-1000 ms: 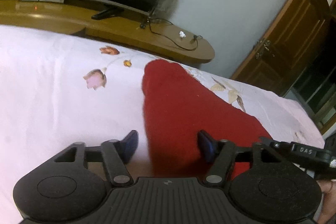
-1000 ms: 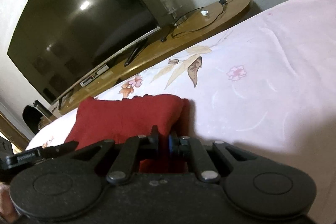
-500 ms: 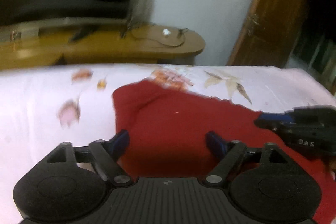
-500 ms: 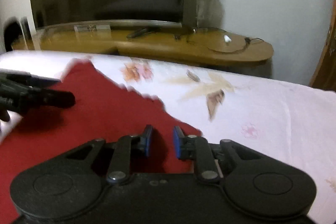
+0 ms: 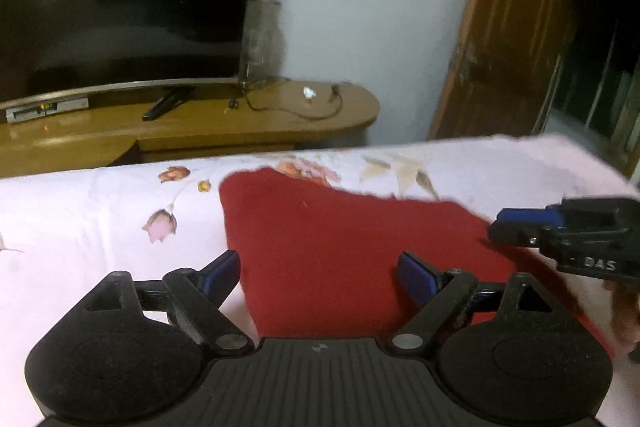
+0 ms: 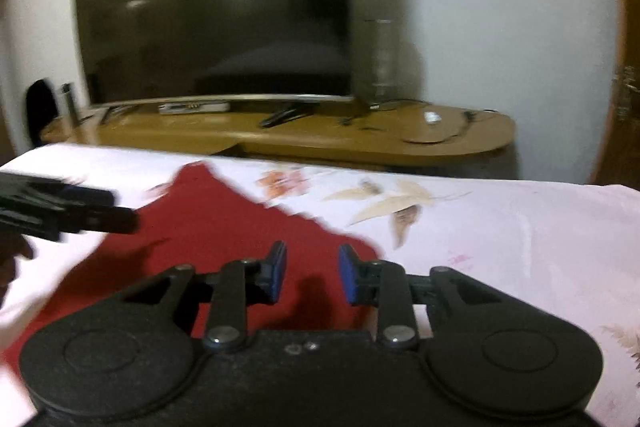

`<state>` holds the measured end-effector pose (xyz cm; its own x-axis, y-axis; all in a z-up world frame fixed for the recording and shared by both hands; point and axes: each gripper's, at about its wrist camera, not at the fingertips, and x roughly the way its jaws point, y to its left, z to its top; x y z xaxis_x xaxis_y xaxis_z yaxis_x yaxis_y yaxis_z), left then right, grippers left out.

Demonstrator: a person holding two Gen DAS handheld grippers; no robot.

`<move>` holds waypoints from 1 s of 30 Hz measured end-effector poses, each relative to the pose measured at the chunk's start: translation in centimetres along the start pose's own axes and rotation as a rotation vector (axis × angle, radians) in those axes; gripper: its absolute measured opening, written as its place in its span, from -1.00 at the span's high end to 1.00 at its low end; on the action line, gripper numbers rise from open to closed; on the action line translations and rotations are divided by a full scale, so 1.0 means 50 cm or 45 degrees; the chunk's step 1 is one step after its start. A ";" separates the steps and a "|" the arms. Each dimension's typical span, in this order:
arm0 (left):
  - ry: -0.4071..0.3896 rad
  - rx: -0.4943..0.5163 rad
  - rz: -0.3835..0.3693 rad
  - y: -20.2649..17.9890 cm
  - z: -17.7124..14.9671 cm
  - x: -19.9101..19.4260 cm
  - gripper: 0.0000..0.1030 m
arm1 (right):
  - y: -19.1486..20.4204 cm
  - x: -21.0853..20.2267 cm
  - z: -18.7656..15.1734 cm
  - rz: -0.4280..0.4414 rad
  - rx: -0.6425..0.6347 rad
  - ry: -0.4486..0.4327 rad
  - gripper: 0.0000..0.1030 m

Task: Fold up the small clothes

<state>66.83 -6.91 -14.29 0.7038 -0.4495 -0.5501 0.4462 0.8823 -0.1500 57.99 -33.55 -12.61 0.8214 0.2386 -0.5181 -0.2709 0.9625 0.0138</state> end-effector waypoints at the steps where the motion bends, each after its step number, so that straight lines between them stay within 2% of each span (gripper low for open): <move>1: 0.008 0.013 0.023 -0.007 -0.002 -0.003 -0.66 | 0.012 -0.003 -0.004 0.024 -0.027 0.010 0.60; 5: 0.032 0.013 0.040 -0.024 -0.010 -0.010 -0.66 | 0.046 -0.014 -0.024 0.048 -0.143 0.035 0.60; 9: 0.084 -0.006 0.051 -0.024 -0.034 0.010 -0.66 | 0.031 0.018 -0.043 0.019 -0.084 0.122 0.56; 18: 0.097 -0.073 0.038 -0.011 -0.049 0.016 -0.68 | 0.024 0.011 -0.065 0.025 -0.032 0.084 0.55; 20: 0.081 -0.117 0.015 0.001 -0.042 -0.004 -0.68 | 0.018 0.003 -0.057 0.033 0.004 0.101 0.47; 21: 0.062 -0.148 -0.010 0.015 -0.040 -0.018 -0.68 | 0.011 -0.010 -0.046 0.031 0.051 0.102 0.23; 22: 0.062 -0.188 -0.039 0.031 -0.041 -0.026 -0.68 | -0.006 -0.033 -0.037 0.052 0.137 0.067 -0.30; 23: 0.079 -0.246 -0.085 0.053 -0.044 -0.030 -0.69 | -0.024 -0.052 -0.034 0.083 0.217 0.030 -0.59; 24: 0.097 -0.295 -0.124 0.070 -0.048 -0.029 -0.68 | -0.047 -0.063 -0.034 0.109 0.292 0.020 -0.76; 25: 0.130 -0.342 -0.173 0.088 -0.054 -0.022 -0.68 | -0.074 -0.065 -0.036 0.142 0.376 0.052 -0.58; 26: 0.178 -0.393 -0.235 0.105 -0.060 -0.012 -0.68 | -0.102 -0.058 -0.042 0.185 0.464 0.113 -0.50; 28: 0.249 -0.496 -0.356 0.131 -0.075 0.007 -0.68 | -0.150 -0.034 -0.060 0.290 0.640 0.234 -0.45; 30: 0.264 -0.538 -0.424 0.144 -0.085 0.016 -0.68 | -0.183 -0.006 -0.083 0.387 0.791 0.348 -0.43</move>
<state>68.24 -0.34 -19.28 0.4210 -0.7136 -0.5600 0.3360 0.6961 -0.6345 58.15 -42.98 -16.12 0.5791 0.5436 -0.6076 -0.0657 0.7740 0.6298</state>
